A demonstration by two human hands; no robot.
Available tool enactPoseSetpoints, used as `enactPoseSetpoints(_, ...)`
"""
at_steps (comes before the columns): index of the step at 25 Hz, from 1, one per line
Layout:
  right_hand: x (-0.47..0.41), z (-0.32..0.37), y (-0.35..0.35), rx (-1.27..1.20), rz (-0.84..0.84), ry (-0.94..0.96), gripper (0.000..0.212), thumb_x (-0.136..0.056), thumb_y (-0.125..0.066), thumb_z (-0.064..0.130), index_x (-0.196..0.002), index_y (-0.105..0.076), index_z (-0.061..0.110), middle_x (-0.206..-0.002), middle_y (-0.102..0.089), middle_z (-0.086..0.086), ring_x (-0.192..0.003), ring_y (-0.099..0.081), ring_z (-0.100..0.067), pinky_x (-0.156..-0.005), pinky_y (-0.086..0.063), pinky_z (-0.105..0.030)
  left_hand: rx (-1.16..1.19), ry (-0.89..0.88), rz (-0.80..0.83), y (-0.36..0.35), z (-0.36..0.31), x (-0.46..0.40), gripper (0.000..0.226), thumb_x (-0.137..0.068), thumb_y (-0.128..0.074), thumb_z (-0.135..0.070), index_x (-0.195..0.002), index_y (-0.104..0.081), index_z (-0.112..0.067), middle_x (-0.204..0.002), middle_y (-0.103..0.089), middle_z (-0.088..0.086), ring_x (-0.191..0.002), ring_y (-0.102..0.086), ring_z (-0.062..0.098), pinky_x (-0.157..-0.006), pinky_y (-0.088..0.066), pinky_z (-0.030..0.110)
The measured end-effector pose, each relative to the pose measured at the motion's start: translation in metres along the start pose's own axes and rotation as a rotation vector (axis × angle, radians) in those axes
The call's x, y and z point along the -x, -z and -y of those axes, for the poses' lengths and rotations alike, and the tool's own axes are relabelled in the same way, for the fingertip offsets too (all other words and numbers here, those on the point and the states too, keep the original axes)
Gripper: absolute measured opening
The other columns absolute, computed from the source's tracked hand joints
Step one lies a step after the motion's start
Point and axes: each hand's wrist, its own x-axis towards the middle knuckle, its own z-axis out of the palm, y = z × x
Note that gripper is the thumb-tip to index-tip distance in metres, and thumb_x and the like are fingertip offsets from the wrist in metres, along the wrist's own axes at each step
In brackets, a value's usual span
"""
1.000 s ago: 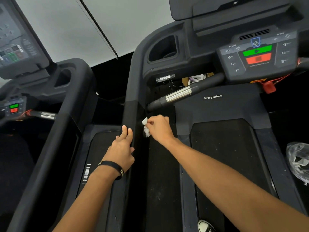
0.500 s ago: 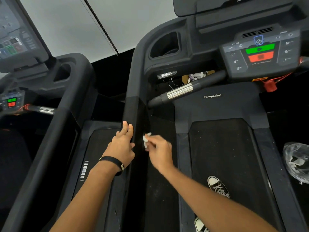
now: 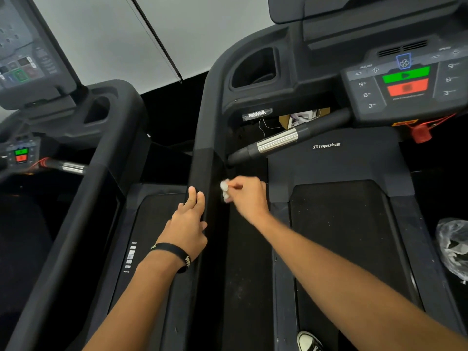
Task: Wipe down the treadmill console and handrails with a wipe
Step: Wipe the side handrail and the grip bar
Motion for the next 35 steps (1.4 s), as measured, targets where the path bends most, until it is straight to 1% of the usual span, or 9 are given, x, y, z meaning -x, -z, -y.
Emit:
enactPoseSetpoints(2,0.023,-0.010,-0.001,0.006,0.039,0.032,0.008,-0.092,-0.072,0.019,-0.095,-0.079,0.016,-0.083,-0.073,0.002,-0.080,-0.071,-0.014,-0.074,-0.060,-0.027,-0.008,0.009,-0.005,0.000,-0.001,0.000,0.072,-0.096,-0.050,-0.012,-0.154,-0.009,-0.022,-0.162,0.008,-0.006,-0.148,-0.012,0.030,-0.113,-0.034,0.048)
enactPoseSetpoints(5,-0.005,-0.009,-0.006,0.050,-0.015,-0.024,0.010,-0.094,-0.068,0.014,-0.096,-0.078,0.016,-0.090,-0.071,-0.005,-0.088,-0.066,-0.015,-0.067,-0.051,-0.010,-0.002,0.015,0.000,0.000,-0.002,0.000,0.072,-0.096,-0.050,-0.012,-0.154,-0.008,-0.023,-0.161,0.009,-0.008,-0.148,-0.010,0.029,-0.112,-0.034,0.047)
enactPoseSetpoints(9,-0.044,-0.003,-0.008,0.008,-0.069,-0.197,0.012,-0.095,-0.066,0.015,-0.092,-0.077,0.020,-0.086,-0.071,-0.003,-0.108,-0.053,-0.019,-0.083,-0.052,-0.030,0.029,0.022,-0.020,0.001,-0.002,0.001,0.073,-0.096,-0.051,-0.012,-0.154,-0.010,-0.025,-0.161,0.008,-0.011,-0.148,-0.009,0.027,-0.113,-0.033,0.047)
enactPoseSetpoints(14,-0.009,-0.008,-0.008,-0.085,-0.077,-0.114,0.011,-0.093,-0.069,0.013,-0.094,-0.079,0.019,-0.079,-0.072,0.004,-0.083,-0.067,-0.009,-0.071,-0.050,-0.011,0.065,0.019,-0.030,0.001,-0.001,-0.001,0.075,-0.095,-0.053,-0.011,-0.154,-0.010,-0.027,-0.160,0.009,-0.015,-0.148,-0.006,0.023,-0.115,-0.031,0.047)
enactPoseSetpoints(18,-0.042,-0.008,-0.014,-0.038,-0.072,-0.136,0.015,-0.091,-0.069,0.023,-0.099,-0.077,0.032,-0.085,-0.073,0.007,-0.099,-0.067,-0.029,-0.082,-0.059,-0.041,0.110,0.024,-0.068,0.007,-0.008,-0.016,0.072,-0.096,-0.051,-0.010,-0.154,-0.011,-0.026,-0.161,0.007,-0.010,-0.149,-0.002,0.021,-0.117,-0.024,0.041)
enactPoseSetpoints(25,0.077,0.016,-0.002,-0.117,0.037,0.026,0.018,-0.089,-0.073,0.008,-0.101,-0.078,0.020,-0.095,-0.072,0.010,-0.081,-0.071,-0.006,-0.075,-0.060,-0.027,0.165,0.023,-0.136,-0.001,-0.012,-0.010,0.065,-0.099,-0.043,-0.012,-0.154,-0.012,-0.025,-0.161,0.006,-0.011,-0.149,-0.001,0.021,-0.110,-0.031,0.037)
enactPoseSetpoints(28,0.037,0.030,-0.009,0.033,-0.127,0.004,0.018,-0.089,-0.071,0.009,-0.094,-0.079,0.024,-0.089,-0.072,0.008,-0.079,-0.068,-0.007,-0.082,-0.056,-0.026,0.156,0.024,-0.114,0.004,-0.013,-0.011,0.065,-0.100,-0.041,-0.013,-0.155,-0.009,-0.025,-0.161,0.009,-0.011,-0.149,0.000,0.023,-0.111,-0.029,0.035)
enactPoseSetpoints(31,-0.028,0.043,-0.013,0.053,-0.203,-0.111,0.017,-0.087,-0.069,0.010,-0.092,-0.080,0.022,-0.081,-0.075,0.002,-0.085,-0.071,-0.022,-0.092,-0.053,-0.033,0.147,0.013,-0.107,0.005,-0.014,-0.011,0.066,-0.100,-0.041,-0.012,-0.155,-0.006,-0.024,-0.161,0.012,-0.009,-0.149,0.001,0.025,-0.111,-0.030,0.033)
enactPoseSetpoints(35,-0.039,0.051,-0.004,0.074,-0.162,-0.115,0.008,-0.090,-0.072,0.021,-0.084,-0.077,0.024,-0.070,-0.073,0.005,-0.082,-0.072,-0.017,-0.080,-0.051,-0.021,0.136,0.028,-0.076,0.000,-0.011,-0.013,0.070,-0.099,-0.041,-0.010,-0.155,-0.001,-0.024,-0.161,0.017,-0.008,-0.149,0.004,0.026,-0.111,-0.030,0.034)
